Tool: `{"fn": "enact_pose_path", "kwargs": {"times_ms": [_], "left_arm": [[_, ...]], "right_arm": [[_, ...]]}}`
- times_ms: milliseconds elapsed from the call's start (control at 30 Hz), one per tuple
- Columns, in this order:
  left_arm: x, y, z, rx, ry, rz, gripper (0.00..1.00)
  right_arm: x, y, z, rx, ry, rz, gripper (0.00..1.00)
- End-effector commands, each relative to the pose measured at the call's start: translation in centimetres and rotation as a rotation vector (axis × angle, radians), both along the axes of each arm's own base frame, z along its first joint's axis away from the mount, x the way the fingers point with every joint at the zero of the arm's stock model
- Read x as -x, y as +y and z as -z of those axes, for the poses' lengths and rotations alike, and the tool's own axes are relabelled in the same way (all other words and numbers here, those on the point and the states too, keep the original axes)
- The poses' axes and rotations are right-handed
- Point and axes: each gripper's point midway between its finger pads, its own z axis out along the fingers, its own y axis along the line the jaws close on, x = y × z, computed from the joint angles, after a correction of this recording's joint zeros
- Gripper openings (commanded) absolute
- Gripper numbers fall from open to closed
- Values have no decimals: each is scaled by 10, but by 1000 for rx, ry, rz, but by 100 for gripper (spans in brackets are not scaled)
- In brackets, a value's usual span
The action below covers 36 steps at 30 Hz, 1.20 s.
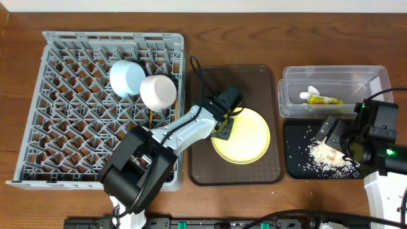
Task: Sort waste into correct bins and load items into the dishwasher
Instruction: 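Lift the yellow plate off the brown tray with the left gripper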
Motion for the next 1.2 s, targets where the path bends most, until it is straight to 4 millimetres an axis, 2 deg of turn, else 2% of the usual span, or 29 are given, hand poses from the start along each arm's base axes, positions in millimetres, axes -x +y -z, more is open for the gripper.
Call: {"fn": "enact_pose_path", "kwargs": {"times_ms": [0,67,100,200,267,333,467,667,800,1000,1100,1167], "left_arm": [[14,11,27,-55,75,-15,30],[21,4,31,-24,117,-5,19],[22,5,31,-25,119,-5,9],[17,7,27,-38,94,-7,8],[8,14,14,-71,42,-19,8],[-1,19,-8,-91,-17,-31,8],[-14,21,-65,-52,-156,-50,7],[-14,43,-152,-2,-358,-97,8],[-9,72,-203,-32,-502,-115,8],[-2,152,-277,-295,-791,-272,7],[7,186,-307,-427,-901,-369,7],[11,199,-319,-504,-943,-396,8]], "right_arm": [[-1,-2,-4,3,-11,13,99],[-1,-2,-4,3,-11,13,99],[-1,-2,-4,3,-11,13,99],[-1,-2,-4,3,-11,13,99],[-1,-2,-4,3,-11,13,99],[-1,-2,-4,3,-11,13,99],[-1,-2,-4,3,-11,13,99],[-1,-2,-4,3,-11,13,99],[-1,-2,-4,3,-11,13,99],[-1,-2,-4,3,-11,13,99],[-1,-2,-4,3,-11,13,99],[-1,-2,-4,3,-11,13,99]]}}
